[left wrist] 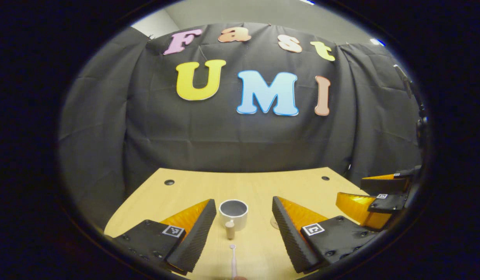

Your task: Put the toothbrush and toothpaste on the desktop into the cup, then pick up the cup and place it on the coaster on the desktop.

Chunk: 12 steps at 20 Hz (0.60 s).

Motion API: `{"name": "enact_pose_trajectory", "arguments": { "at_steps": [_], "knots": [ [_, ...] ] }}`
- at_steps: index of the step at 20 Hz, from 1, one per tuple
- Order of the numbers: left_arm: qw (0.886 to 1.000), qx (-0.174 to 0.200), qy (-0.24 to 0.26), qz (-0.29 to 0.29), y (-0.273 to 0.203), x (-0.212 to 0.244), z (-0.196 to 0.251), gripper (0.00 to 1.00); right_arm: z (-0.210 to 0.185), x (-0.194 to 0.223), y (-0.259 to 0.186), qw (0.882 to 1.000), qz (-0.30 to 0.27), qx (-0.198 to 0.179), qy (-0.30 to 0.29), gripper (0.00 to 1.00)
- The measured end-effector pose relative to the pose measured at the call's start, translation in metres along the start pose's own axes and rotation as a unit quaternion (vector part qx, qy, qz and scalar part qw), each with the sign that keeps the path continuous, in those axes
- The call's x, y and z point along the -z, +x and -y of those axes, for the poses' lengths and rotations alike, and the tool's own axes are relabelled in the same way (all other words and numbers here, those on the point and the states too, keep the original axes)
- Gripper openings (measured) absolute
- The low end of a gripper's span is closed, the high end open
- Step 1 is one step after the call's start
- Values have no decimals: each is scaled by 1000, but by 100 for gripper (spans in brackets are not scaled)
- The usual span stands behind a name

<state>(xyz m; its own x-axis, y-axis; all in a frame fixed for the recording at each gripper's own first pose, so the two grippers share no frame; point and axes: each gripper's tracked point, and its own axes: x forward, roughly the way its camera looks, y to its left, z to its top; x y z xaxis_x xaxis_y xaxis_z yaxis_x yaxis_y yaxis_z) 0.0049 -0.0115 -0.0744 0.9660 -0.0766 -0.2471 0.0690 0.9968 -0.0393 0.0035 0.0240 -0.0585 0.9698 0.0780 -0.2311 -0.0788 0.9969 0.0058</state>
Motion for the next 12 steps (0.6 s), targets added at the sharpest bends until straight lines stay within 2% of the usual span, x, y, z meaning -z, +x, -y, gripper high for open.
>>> {"name": "enact_pose_trajectory", "arguments": {
  "at_steps": [7, 12],
  "knots": [
    [994, -10, -16, -105, 12, 57, -12, 94, -11, 53, 19, 994, -110, -6, 3, 96],
    [979, -9, -35, -202, 23, 113, -18, 95, -19, 92, 31, 982, -188, -20, 10, 96]
  ]
}}
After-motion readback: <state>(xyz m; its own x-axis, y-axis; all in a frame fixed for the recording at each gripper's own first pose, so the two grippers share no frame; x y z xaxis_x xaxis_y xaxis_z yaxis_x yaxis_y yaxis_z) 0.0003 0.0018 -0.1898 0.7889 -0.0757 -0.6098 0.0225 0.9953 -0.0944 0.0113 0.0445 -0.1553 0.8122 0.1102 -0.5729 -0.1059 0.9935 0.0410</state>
